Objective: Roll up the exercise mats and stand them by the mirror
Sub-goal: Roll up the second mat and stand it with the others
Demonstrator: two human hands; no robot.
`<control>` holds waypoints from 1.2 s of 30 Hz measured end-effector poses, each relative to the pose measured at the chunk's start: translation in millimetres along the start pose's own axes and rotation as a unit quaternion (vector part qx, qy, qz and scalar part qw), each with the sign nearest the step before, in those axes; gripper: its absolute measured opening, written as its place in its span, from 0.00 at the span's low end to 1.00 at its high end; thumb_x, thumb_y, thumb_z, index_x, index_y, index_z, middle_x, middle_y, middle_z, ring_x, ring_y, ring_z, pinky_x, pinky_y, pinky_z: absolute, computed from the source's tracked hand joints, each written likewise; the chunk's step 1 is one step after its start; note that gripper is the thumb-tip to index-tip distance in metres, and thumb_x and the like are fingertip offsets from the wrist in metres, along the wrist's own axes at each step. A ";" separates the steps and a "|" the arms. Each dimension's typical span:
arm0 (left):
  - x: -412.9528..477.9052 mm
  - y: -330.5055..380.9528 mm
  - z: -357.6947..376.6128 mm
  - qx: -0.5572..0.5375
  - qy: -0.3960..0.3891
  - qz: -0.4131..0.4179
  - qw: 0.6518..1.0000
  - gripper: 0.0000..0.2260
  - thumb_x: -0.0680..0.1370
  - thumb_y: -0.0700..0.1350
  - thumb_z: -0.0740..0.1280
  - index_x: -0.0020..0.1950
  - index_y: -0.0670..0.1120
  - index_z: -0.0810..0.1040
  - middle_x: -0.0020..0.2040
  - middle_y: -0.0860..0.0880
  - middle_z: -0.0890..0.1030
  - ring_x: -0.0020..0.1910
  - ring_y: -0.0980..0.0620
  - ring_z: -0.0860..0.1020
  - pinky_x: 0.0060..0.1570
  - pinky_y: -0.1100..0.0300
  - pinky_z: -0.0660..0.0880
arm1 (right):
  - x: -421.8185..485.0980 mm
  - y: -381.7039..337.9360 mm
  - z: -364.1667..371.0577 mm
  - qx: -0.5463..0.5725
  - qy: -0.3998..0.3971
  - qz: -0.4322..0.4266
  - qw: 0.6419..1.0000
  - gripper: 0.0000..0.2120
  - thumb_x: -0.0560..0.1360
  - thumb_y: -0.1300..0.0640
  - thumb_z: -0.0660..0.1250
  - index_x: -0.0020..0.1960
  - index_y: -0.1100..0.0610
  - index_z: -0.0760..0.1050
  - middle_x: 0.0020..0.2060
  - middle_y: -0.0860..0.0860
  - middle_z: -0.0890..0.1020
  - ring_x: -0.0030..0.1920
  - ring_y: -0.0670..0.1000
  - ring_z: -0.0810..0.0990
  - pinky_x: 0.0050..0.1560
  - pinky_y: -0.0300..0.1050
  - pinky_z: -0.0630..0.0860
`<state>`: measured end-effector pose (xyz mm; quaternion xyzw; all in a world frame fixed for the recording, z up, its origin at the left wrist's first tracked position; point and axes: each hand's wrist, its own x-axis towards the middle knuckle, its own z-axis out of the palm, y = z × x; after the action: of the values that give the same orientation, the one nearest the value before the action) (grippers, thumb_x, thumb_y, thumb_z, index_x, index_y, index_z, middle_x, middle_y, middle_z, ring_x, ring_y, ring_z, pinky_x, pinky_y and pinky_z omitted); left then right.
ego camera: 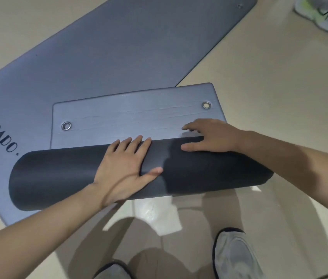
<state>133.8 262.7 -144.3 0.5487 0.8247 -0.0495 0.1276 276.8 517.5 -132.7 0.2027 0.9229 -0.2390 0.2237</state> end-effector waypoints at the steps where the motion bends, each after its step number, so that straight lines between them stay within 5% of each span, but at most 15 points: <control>1: 11.2 -4.2 -6.5 -0.010 -0.020 0.000 1.000 0.42 0.76 0.76 0.43 0.82 0.53 0.60 0.81 0.50 0.66 0.78 0.46 0.66 0.76 0.48 0.60 | -4.5 -3.2 1.7 -0.028 0.052 -0.015 0.998 0.36 0.75 0.26 0.57 0.77 0.44 0.67 0.70 0.46 0.75 0.67 0.52 0.75 0.70 0.54 0.69; 6: 64.4 -28.3 -31.3 -0.098 -0.095 -0.015 0.990 0.34 0.77 0.76 0.50 0.73 0.58 0.73 0.68 0.51 0.81 0.65 0.45 0.77 0.62 0.48 0.73 | -23.7 -21.2 35.4 -0.110 0.190 -0.094 0.971 0.41 0.75 0.26 0.52 0.76 0.52 0.70 0.69 0.54 0.76 0.65 0.59 0.75 0.68 0.59 0.69; 10: 91.4 -39.6 -38.1 -0.148 -0.095 -0.044 0.983 0.34 0.72 0.78 0.50 0.60 0.59 0.81 0.57 0.53 0.85 0.57 0.47 0.79 0.57 0.48 0.75 | -23.8 -24.5 62.2 -0.208 0.190 -0.073 0.957 0.51 0.70 0.20 0.54 0.80 0.55 0.60 0.76 0.60 0.69 0.74 0.65 0.68 0.74 0.68 0.64; 17: 77.2 -36.0 -39.1 -0.116 0.086 -0.051 0.988 0.23 0.81 0.67 0.57 0.68 0.57 0.78 0.58 0.57 0.85 0.60 0.48 0.80 0.52 0.51 0.72 | -0.3 -20.3 30.3 -0.202 0.159 -0.071 0.964 0.53 0.68 0.16 0.51 0.81 0.50 0.55 0.75 0.54 0.68 0.71 0.59 0.69 0.74 0.59 0.63; 22: 43.1 -22.3 -24.2 -0.040 0.186 0.012 0.982 0.27 0.79 0.64 0.58 0.69 0.48 0.78 0.67 0.48 0.81 0.64 0.43 0.78 0.62 0.47 0.69 | 31.1 -14.8 -5.7 -0.151 0.117 -0.069 0.979 0.53 0.66 0.15 0.52 0.80 0.47 0.58 0.70 0.47 0.74 0.65 0.54 0.74 0.67 0.56 0.69; 25: 38.9 -23.0 -14.9 0.025 0.158 0.026 0.987 0.38 0.77 0.69 0.58 0.78 0.44 0.69 0.78 0.42 0.71 0.75 0.38 0.69 0.73 0.41 0.64 | 44.8 -10.6 -21.6 -0.119 0.109 -0.055 0.985 0.51 0.65 0.15 0.51 0.78 0.44 0.62 0.67 0.46 0.77 0.64 0.53 0.76 0.66 0.56 0.70; 28: 55.9 -34.1 -20.7 0.076 0.103 0.041 0.991 0.52 0.70 0.79 0.56 0.82 0.43 0.61 0.81 0.39 0.64 0.78 0.35 0.64 0.76 0.37 0.59 | 52.0 -12.6 -34.0 -0.177 0.164 0.011 0.970 0.53 0.62 0.14 0.45 0.75 0.45 0.68 0.65 0.46 0.78 0.65 0.53 0.74 0.69 0.53 0.65; 32: 91.1 -50.0 -38.5 0.080 0.062 0.024 0.995 0.61 0.59 0.85 0.58 0.83 0.48 0.58 0.81 0.42 0.64 0.78 0.38 0.66 0.78 0.40 0.60 | 47.3 -13.3 -28.5 -0.150 0.288 0.026 0.945 0.49 0.67 0.17 0.49 0.73 0.48 0.72 0.62 0.49 0.80 0.63 0.56 0.76 0.67 0.53 0.65; 36: 118.9 -60.2 -52.4 0.064 0.020 0.016 0.998 0.66 0.53 0.87 0.60 0.83 0.53 0.53 0.82 0.45 0.63 0.78 0.41 0.65 0.77 0.42 0.58 | 40.7 -1.3 -22.1 -0.206 0.192 0.008 0.959 0.62 0.59 0.13 0.53 0.83 0.48 0.53 0.77 0.56 0.67 0.75 0.60 0.67 0.77 0.61 0.59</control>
<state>27.0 356.8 -128.9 0.5696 0.8135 -0.0891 0.0762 235.8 539.1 -135.6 0.2016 0.9761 0.0019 0.0814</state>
